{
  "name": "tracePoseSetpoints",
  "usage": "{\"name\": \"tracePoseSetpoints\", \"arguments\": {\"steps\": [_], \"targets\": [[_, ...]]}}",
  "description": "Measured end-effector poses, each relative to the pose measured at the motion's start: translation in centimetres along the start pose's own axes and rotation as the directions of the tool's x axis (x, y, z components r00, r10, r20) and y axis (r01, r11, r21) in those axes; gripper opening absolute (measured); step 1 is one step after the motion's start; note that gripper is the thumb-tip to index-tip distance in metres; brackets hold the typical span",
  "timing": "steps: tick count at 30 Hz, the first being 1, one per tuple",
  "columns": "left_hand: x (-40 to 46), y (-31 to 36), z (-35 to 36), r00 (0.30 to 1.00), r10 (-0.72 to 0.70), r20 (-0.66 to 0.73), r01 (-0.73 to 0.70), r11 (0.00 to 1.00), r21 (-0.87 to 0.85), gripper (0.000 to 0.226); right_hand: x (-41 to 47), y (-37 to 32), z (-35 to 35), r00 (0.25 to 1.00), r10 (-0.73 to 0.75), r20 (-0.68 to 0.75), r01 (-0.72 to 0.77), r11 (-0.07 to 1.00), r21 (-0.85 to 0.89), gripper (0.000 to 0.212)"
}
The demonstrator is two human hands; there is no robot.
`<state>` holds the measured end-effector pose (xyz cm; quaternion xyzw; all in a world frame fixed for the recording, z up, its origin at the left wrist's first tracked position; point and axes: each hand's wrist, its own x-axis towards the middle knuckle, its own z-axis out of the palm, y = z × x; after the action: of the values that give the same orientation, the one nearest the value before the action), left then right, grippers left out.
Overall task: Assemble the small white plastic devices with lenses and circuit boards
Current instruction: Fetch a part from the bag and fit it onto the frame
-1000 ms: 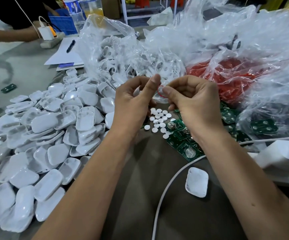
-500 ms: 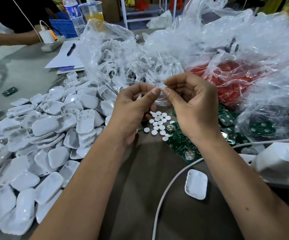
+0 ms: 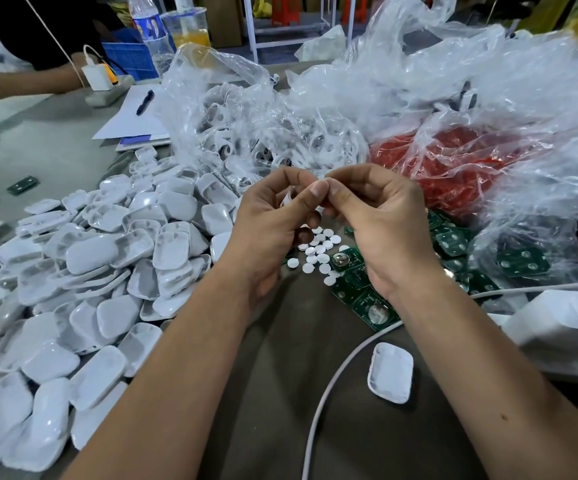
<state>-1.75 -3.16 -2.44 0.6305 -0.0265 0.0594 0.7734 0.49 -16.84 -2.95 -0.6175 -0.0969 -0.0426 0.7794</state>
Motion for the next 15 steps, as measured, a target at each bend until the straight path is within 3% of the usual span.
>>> {"name": "tracePoseSetpoints", "arguments": {"steps": [6, 11, 15], "targets": [[0.2, 0.1, 0.0, 0.995, -0.042, -0.090, 0.034, 0.995, -0.095, 0.006, 0.1, -0.8, 0.0, 0.997, 0.020, -0.078, -0.009, 0.990, 0.138, 0.012], [0.7, 0.1, 0.0, 0.980, -0.102, -0.173, 0.068, 0.979, -0.191, 0.029, 0.0, -1.1, 0.0, 0.994, 0.072, -0.086, -0.048, 0.965, 0.259, 0.009], [0.6, -0.1, 0.1, 0.979, -0.041, -0.202, 0.002, 0.981, -0.192, 0.015, 0.0, -1.0, 0.1, 0.996, 0.066, -0.056, -0.051, 0.970, 0.236, 0.010]]}}
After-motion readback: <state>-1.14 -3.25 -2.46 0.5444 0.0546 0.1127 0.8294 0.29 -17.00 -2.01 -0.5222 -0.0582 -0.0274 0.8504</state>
